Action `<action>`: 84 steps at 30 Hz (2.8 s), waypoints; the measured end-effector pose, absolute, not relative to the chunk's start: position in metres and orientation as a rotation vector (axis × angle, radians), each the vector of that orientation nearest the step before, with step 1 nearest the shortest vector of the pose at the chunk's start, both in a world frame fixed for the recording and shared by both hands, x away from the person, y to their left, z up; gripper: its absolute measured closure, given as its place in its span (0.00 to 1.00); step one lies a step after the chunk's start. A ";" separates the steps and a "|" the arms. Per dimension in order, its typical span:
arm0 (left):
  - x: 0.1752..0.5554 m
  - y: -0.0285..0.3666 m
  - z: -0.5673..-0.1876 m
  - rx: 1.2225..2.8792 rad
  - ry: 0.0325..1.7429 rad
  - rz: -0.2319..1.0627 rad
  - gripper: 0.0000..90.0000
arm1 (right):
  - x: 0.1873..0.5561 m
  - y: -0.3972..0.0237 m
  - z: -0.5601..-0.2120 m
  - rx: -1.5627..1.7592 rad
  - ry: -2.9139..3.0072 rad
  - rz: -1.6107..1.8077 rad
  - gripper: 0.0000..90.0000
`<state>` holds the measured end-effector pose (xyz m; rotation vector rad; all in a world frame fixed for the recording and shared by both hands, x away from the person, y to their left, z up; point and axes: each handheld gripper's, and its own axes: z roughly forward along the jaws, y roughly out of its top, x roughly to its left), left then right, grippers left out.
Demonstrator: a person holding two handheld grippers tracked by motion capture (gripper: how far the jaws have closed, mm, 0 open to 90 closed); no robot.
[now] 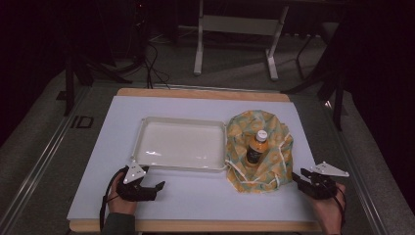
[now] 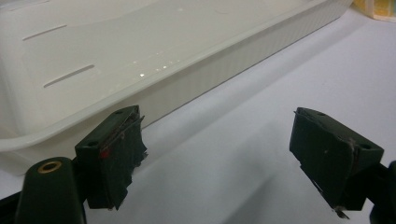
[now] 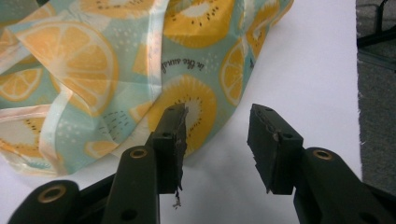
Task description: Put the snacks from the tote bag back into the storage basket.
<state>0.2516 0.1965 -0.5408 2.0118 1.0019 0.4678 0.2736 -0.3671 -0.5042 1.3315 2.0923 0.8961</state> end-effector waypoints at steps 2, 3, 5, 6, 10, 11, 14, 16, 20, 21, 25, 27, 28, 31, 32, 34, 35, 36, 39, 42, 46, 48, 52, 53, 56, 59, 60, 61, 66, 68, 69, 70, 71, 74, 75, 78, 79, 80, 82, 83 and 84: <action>0.252 0.196 -0.541 2.010 1.009 0.471 0.20 | 0.274 -0.366 -0.500 1.318 2.105 0.878 0.63; 0.252 0.196 -0.541 2.014 1.009 0.470 0.19 | 0.274 -0.366 -0.499 1.308 2.112 0.872 0.63; 0.252 0.196 -0.541 2.016 1.014 0.469 0.18 | 0.274 -0.365 -0.495 1.290 2.122 0.859 0.63; 0.252 0.196 -0.541 2.017 1.015 0.471 0.18 | 0.274 -0.364 -0.493 1.285 2.125 0.852 0.63; 0.253 0.195 -0.541 2.021 1.012 0.467 0.18 | 0.277 -0.363 -0.485 1.250 2.148 0.828 0.62; 0.253 0.195 -0.541 2.022 1.011 0.469 0.18 | 0.278 -0.362 -0.483 1.248 2.152 0.828 0.62; 0.252 0.195 -0.541 2.025 1.009 0.472 0.18 | 0.281 -0.361 -0.478 1.232 2.167 0.810 0.62; 0.252 0.195 -0.541 2.025 1.008 0.475 0.18 | 0.281 -0.360 -0.477 1.225 2.175 0.799 0.62; 0.251 0.195 -0.541 2.022 1.000 0.481 0.18 | 0.286 -0.358 -0.470 1.201 2.217 0.770 0.62; 0.251 0.195 -0.541 2.020 1.001 0.479 0.18 | 0.287 -0.357 -0.469 1.195 2.223 0.762 0.62; 0.250 0.195 -0.541 2.020 0.998 0.491 0.18 | 0.290 -0.355 -0.463 1.170 2.245 0.734 0.62; 0.251 0.194 -0.541 2.020 1.000 0.489 0.18 | 0.291 -0.353 -0.461 1.158 2.258 0.714 0.62; 0.250 0.195 -0.541 2.021 1.001 0.490 0.19 | 0.291 -0.352 -0.460 1.144 2.266 0.706 0.63; 0.251 0.195 -0.541 2.020 1.003 0.490 0.19 | 0.293 -0.349 -0.456 1.122 2.297 0.697 0.63; 0.251 0.195 -0.541 2.020 1.002 0.489 0.19 | 0.294 -0.348 -0.456 1.119 2.301 0.697 0.63; 0.251 0.195 -0.541 2.020 1.003 0.488 0.18 | 0.296 -0.346 -0.454 1.106 2.315 0.685 0.62; 0.251 0.195 -0.541 2.021 1.002 0.486 0.19 | 0.297 -0.345 -0.453 1.098 2.322 0.685 0.62; 0.251 0.194 -0.541 2.021 1.004 0.486 0.18 | 0.297 -0.344 -0.452 1.097 2.326 0.683 0.62; 0.251 0.194 -0.541 2.022 1.002 0.486 0.18 | 0.299 -0.343 -0.449 1.085 2.345 0.691 0.63; 0.251 0.194 -0.541 2.023 1.002 0.485 0.18 | 0.301 -0.341 -0.447 1.073 2.366 0.680 0.63; 0.251 0.194 -0.541 2.023 1.002 0.485 0.18 | 0.303 -0.338 -0.443 1.050 2.384 0.659 0.63; 0.251 0.194 -0.541 2.024 1.003 0.487 0.19 | 0.304 -0.336 -0.441 1.039 2.392 0.649 0.63; 0.251 0.194 -0.541 2.027 1.004 0.491 0.19 | 0.305 -0.334 -0.436 1.022 2.402 0.643 0.63; 0.251 0.194 -0.541 2.027 1.004 0.490 0.19 | 0.305 -0.333 -0.435 1.012 2.403 0.646 0.63; 0.251 0.194 -0.541 2.027 1.003 0.489 0.18 | 0.307 -0.332 -0.431 1.003 2.411 0.641 0.63; 0.251 0.194 -0.541 2.029 1.003 0.489 0.18 | 0.307 -0.332 -0.429 0.991 2.416 0.634 0.63; 0.251 0.194 -0.541 2.032 1.002 0.486 0.18 | 0.308 -0.332 -0.427 0.981 2.420 0.632 0.63; 0.251 0.194 -0.541 2.033 1.002 0.485 0.18 | 0.308 -0.331 -0.425 0.980 2.423 0.625 0.63; 0.251 0.194 -0.541 2.040 0.999 0.485 0.19 | 0.310 -0.329 -0.422 0.950 2.443 0.609 0.63; 0.251 0.194 -0.541 2.042 0.998 0.483 0.19 | 0.311 -0.328 -0.420 0.940 2.452 0.602 0.63; 0.251 0.194 -0.541 2.041 0.999 0.484 0.19 | 0.311 -0.327 -0.420 0.936 2.457 0.594 0.63; 0.251 0.193 -0.541 2.041 0.999 0.483 0.19 | 0.312 -0.326 -0.420 0.932 2.461 0.588 0.63; 0.251 0.193 -0.541 2.043 0.998 0.483 0.19 | 0.312 -0.326 -0.419 0.926 2.465 0.583 0.63; 0.251 0.193 -0.541 2.041 0.999 0.482 0.19 | 0.314 -0.324 -0.417 0.916 2.476 0.574 0.63; 0.252 0.193 -0.541 2.042 0.999 0.482 0.19 | 0.314 -0.324 -0.416 0.909 2.479 0.574 0.63; 0.252 0.193 -0.541 2.040 0.999 0.483 0.19 | 0.314 -0.323 -0.413 0.896 2.494 0.570 0.63; 0.252 0.193 -0.541 2.042 0.998 0.483 0.19 | 0.315 -0.322 -0.413 0.888 2.500 0.568 0.62; 0.252 0.193 -0.541 2.042 0.998 0.483 0.19 | 0.315 -0.322 -0.412 0.878 2.506 0.565 0.63; 0.252 0.193 -0.541 2.042 0.998 0.482 0.19 | 0.316 -0.320 -0.411 0.862 2.523 0.546 0.62; 0.252 0.193 -0.541 2.042 0.998 0.482 0.19 | 0.317 -0.320 -0.410 0.855 2.526 0.541 0.62; 0.252 0.193 -0.541 2.043 0.998 0.481 0.19 | 0.317 -0.319 -0.410 0.851 2.532 0.532 0.62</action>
